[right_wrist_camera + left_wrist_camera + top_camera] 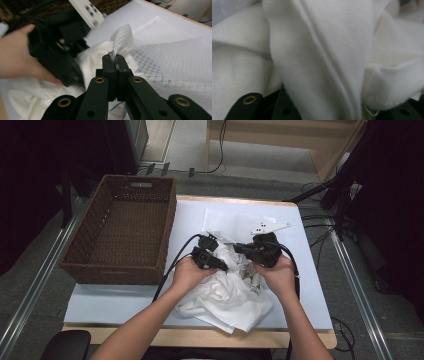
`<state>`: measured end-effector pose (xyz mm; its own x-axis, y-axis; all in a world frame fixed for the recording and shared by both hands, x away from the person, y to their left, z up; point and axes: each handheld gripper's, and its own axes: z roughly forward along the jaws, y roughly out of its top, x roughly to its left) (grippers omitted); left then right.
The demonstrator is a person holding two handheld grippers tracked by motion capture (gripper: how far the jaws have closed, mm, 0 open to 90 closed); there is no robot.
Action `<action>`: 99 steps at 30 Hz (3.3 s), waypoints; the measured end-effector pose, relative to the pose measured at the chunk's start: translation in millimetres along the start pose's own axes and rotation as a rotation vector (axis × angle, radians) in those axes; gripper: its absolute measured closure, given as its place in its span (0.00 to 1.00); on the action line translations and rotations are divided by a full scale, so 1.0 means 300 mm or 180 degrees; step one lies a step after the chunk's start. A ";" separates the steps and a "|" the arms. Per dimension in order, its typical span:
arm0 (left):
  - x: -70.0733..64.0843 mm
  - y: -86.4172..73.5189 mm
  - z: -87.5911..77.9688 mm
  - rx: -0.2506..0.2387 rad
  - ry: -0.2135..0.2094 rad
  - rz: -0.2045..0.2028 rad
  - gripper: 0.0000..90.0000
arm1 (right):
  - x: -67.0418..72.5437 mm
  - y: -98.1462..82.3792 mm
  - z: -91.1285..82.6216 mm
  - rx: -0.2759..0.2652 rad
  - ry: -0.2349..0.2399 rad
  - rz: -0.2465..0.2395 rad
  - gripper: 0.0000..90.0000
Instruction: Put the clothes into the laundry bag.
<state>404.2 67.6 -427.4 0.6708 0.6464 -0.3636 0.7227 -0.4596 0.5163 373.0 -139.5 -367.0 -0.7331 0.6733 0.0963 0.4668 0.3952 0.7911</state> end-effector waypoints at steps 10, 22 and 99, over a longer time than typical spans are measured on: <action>-0.088 -0.015 -0.119 -0.0217 -0.0054 0.0440 0.36 | -0.061 -0.018 -0.045 -0.0092 -0.0102 0.0159 1.00; -0.101 -0.044 -0.290 -0.0394 -0.0112 0.0502 0.17 | -0.084 -0.026 -0.065 -0.0130 -0.0126 0.0221 1.00; -0.020 0.048 -0.063 -0.0441 0.0271 0.0299 0.61 | -0.053 -0.027 -0.023 0.0008 0.0031 0.0217 1.00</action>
<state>407.5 68.5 -403.0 0.7135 0.6565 -0.2448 0.6237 -0.4359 0.6489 377.4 -157.6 -370.7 -0.7043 0.6925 0.1560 0.5171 0.3500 0.7811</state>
